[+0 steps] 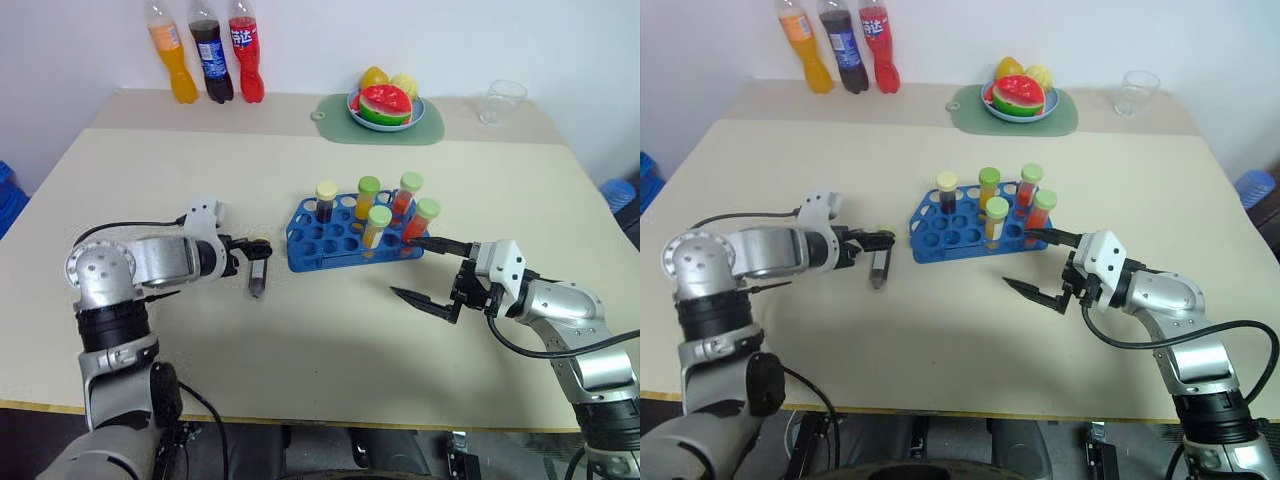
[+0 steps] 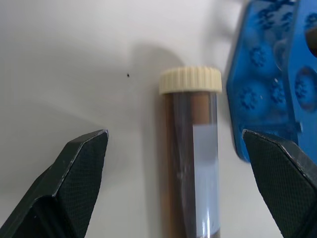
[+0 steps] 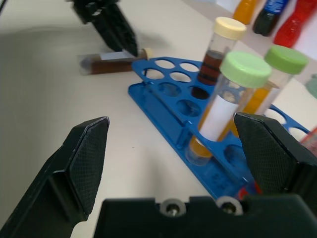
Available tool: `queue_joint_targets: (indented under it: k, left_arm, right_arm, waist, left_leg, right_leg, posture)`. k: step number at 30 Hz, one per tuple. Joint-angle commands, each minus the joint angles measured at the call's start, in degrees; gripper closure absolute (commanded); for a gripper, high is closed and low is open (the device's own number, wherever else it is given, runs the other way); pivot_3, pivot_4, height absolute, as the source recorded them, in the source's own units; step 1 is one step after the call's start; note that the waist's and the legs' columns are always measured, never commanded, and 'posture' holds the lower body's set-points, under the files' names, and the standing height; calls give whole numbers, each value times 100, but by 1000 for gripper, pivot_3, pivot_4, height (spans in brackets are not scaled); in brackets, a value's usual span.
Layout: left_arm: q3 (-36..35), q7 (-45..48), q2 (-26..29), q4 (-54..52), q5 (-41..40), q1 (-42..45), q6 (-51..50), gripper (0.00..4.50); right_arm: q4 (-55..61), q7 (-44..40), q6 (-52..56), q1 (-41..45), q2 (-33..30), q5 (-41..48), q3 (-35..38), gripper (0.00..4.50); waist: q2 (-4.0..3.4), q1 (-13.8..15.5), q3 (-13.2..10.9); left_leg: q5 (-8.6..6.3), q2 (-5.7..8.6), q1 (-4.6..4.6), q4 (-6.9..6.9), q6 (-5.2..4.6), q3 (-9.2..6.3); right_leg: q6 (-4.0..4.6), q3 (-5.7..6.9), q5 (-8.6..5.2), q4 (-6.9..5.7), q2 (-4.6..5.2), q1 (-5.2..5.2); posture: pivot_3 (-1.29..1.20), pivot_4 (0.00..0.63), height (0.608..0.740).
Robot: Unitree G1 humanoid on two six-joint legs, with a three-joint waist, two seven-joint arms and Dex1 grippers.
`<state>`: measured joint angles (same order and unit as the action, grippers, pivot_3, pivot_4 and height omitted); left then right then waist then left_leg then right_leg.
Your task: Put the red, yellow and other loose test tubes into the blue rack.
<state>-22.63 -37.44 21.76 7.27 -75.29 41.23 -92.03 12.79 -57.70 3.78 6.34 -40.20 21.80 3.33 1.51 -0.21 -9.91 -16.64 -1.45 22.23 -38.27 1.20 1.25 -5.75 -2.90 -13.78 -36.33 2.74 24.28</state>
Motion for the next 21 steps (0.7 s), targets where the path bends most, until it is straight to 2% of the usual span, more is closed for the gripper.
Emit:
queue_joint_targets:
  k: [1,5,11,14,19,20,21]
  left_arm:
    - [172,-717,-13,754,-273,298,-47,0]
    - [263,-1188,-51,1606,-391,855,-47,0]
    - [670,-1517,-18,2340,-708,1474,-47,0]
    - [959,-1590,123,2531,-818,1598,-47,871]
    - [1048,-1649,114,2815,-851,1723,-47,3409]
    - [1049,-1663,112,2855,-869,1738,-47,3720]
    - [1032,-1662,139,2921,-896,1759,-47,3757]
  right_arm:
    - [258,-127,69,-29,-150,167,148,64]
    - [384,-189,196,-131,-274,212,204,64]
    - [620,-306,387,-269,-400,323,203,64]
    - [649,-291,396,-243,-377,297,171,0]
    - [663,-271,431,-175,-323,288,119,0]
    - [661,-275,427,-176,-324,287,121,0]
    - [640,-280,425,-158,-321,282,115,0]
  waist:
    - [-3,11,2]
    - [-7,47,5]
    - [-7,94,5]
    - [-7,86,5]
    - [-4,83,3]
    - [-4,83,3]
    - [-4,83,3]
  left_leg:
    - [2,1,0,0,4,0]
    - [6,3,-16,1,11,-1]
    - [7,6,-24,1,13,-2]
    - [11,6,-24,2,19,-2]
    - [21,6,-23,3,38,-3]
    - [24,6,-23,3,42,-3]
    - [24,6,-23,4,42,-3]
  right_leg:
    - [-2,0,1,0,0,0]
    - [-2,1,1,-3,-4,-15]
    - [-2,1,1,4,-3,-29]
    - [-2,1,1,5,-3,-30]
    - [-2,2,1,7,-3,-29]
    - [-2,3,1,7,-3,-29]
    - [-2,3,1,7,-4,-29]
  posture:
    - [0,150,740]
    - [0,150,740]
    - [0,150,740]
    - [0,150,740]
    - [0,150,740]
    - [0,150,740]
    - [0,150,740]
